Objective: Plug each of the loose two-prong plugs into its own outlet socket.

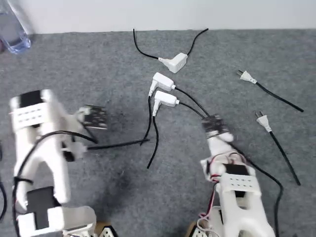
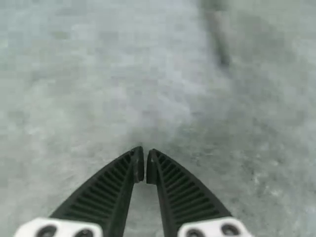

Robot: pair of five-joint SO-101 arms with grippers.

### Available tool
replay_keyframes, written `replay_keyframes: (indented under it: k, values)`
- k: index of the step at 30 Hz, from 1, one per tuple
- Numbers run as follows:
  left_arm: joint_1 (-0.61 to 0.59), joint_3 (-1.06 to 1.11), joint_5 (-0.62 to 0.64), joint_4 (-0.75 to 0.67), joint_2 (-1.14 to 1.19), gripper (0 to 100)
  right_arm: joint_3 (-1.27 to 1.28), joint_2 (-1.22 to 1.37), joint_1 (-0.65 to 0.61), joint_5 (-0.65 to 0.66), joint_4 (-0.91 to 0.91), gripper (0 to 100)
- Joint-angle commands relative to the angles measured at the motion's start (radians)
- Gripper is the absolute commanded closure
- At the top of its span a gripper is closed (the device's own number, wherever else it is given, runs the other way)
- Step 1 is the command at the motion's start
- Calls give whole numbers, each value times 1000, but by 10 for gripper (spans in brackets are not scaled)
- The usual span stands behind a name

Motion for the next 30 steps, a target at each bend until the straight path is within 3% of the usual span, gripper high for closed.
replay_keyframes:
  k: [1, 6, 11, 21, 30]
  values:
    - [183, 10, 118, 15, -38, 986, -72, -13, 59, -41, -42, 991]
    - [379, 44, 379, -143, -35, 986, -75, -12, 82, -41, -44, 991]
    - [522, 179, 560, -331, -35, 986, -77, -12, 99, -41, -65, 991]
    - [756, 312, 741, -531, -35, 986, -77, -12, 140, -41, -91, 991]
    - [773, 447, 802, -732, -35, 982, -77, -12, 154, -43, -108, 991]
